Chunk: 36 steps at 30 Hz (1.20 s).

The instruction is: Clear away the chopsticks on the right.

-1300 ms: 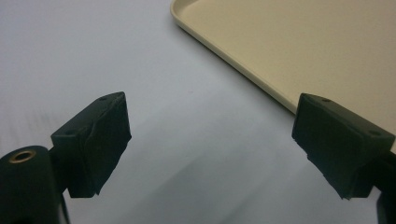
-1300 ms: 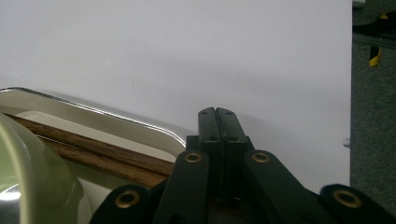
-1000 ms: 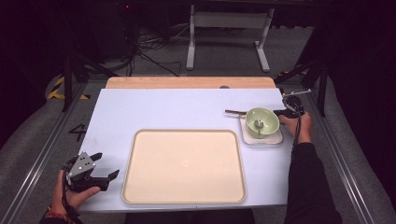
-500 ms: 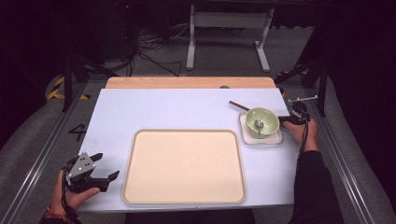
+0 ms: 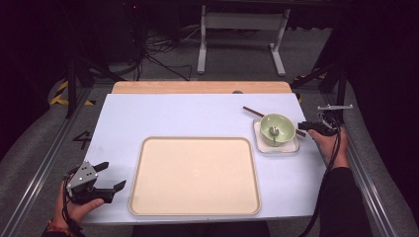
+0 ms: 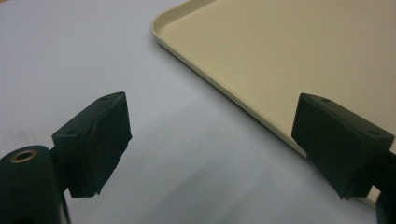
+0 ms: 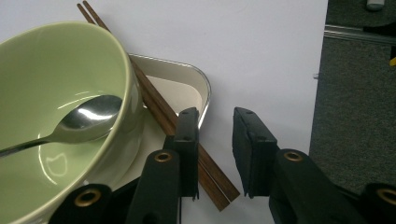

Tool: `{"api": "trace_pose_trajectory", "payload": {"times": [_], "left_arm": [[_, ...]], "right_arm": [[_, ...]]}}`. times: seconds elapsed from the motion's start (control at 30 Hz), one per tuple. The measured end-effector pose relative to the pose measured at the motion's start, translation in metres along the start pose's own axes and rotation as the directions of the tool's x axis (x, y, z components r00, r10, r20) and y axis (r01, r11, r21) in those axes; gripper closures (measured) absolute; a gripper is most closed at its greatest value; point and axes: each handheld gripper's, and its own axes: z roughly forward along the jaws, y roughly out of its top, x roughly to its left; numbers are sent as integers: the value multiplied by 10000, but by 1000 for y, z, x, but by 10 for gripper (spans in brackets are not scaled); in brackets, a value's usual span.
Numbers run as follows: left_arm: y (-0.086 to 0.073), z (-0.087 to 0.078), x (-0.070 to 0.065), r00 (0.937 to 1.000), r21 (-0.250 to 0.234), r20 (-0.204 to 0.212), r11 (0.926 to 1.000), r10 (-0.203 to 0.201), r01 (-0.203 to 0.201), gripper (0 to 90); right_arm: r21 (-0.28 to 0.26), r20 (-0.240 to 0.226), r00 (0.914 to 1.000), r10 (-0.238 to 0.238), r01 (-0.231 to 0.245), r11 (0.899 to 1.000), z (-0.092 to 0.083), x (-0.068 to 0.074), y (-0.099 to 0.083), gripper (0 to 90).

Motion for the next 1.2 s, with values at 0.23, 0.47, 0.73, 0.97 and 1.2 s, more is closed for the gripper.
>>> {"api": "trace_pose_trajectory", "payload": {"times": [0.23,0.47,0.73,0.97,1.2], "left_arm": [[1,0,-4,9999,10,-4,9999,147,-147,129],[0,-1,-2,9999,-18,73,10000,79,-79,130],[0,1,-2,9997,48,180,9999,150,-151,130],[0,3,-3,9994,161,299,9997,192,-197,130],[0,3,-5,9991,157,337,9995,256,-262,130]], "right_arm": [[465,-146,9998,-101,107,9989,6,1,-4,719],[457,-274,9995,-187,199,9988,11,2,-1,720],[528,-423,9990,-135,158,9985,16,0,5,720],[719,-772,9970,8,47,9974,16,-5,7,723],[952,-812,9967,-50,127,9954,13,-5,6,728]]}}
